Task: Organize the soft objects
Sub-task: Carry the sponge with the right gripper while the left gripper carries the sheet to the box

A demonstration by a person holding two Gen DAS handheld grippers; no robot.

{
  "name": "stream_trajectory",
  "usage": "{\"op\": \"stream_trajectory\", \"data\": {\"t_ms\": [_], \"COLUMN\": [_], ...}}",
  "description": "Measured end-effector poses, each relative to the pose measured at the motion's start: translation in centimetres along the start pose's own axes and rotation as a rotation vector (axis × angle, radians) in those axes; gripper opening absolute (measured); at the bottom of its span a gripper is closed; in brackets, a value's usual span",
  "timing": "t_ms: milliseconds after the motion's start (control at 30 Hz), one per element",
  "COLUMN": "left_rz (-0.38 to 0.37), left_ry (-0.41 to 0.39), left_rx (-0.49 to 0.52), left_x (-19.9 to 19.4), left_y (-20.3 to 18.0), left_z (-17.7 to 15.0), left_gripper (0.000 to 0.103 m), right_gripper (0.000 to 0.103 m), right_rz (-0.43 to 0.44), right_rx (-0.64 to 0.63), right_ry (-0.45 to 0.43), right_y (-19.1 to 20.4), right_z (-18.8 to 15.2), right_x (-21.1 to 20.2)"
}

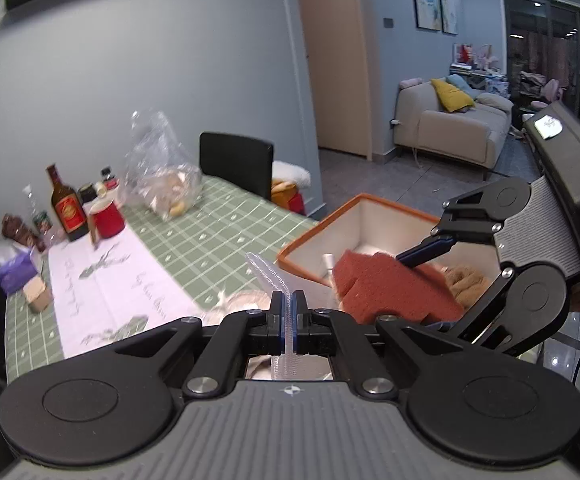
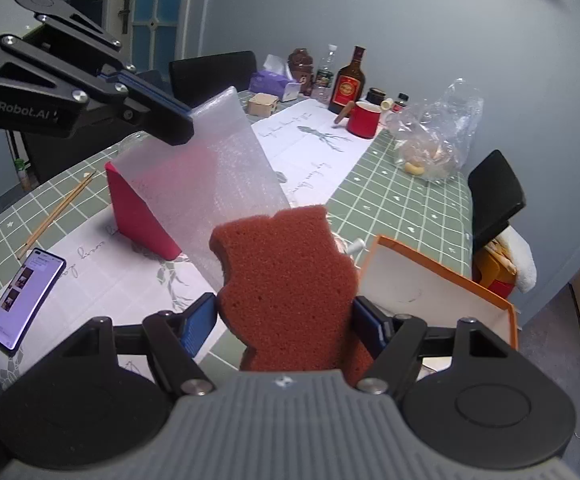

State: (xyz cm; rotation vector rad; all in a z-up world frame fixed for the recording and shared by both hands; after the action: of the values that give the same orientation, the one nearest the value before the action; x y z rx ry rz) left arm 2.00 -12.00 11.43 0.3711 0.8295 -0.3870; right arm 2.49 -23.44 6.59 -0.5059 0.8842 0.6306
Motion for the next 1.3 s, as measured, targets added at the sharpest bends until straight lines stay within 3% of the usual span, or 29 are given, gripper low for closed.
{"op": "stream_trajectory", "data": {"t_ms": [233,467,667,867,1067,1300], "left_rz": [-0.034,-0.085,-0.109,-0.110,-0.038,0.045], "left_ry": [-0.039,-0.059,-0.028,0.053,0.124,0.159], "left_rx": [0.035,0.074,0.118,0.160,0.222,0.214], "left_x": [0.4,2.3,5.1,9.1,13.1,16.2], "left_y": [-2.6,-6.1,-8.6,-9.7,-9.7,-9.1], "left_z": [2.9,5.6,6.9,6.9,6.9,7.9], "left_gripper": [0.003,0.003,0.003,0.003,0.003,0.003], "right_gripper": [0.072,0.072,0.072,0.072,0.072,0.072], "right_rz": [-0.048,-0.099,-0.125,-0.162,-0.161,-0.173], "right_rx": [0.066,0.215,0.331,0.379,0.427,0.480], "right_ry": [-0.013,-0.028,-0.003,0.056,0.071,0.050], "right_y": [-3.5,-8.6,-11.7,-13.1,-14.4,-16.3], "right_z": [-1.4,-3.3,-4.7,-5.6,-5.5,-4.8], "right_x": [-1.4,-2.4,-1.3,1.1,3.4,5.8]}}
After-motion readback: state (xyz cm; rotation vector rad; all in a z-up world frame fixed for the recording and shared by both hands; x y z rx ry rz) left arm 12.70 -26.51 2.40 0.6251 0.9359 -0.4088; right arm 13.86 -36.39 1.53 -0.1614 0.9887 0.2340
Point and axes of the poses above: each gripper's, at about its wrist camera, not at the fingertips, and x roughly the way its jaws point, y to its left, z to its top, the point moved 5 cm from there along x, roughly the way its jaws point, and after that the axes turned 15 degrees about y, right-handed, at the moved point
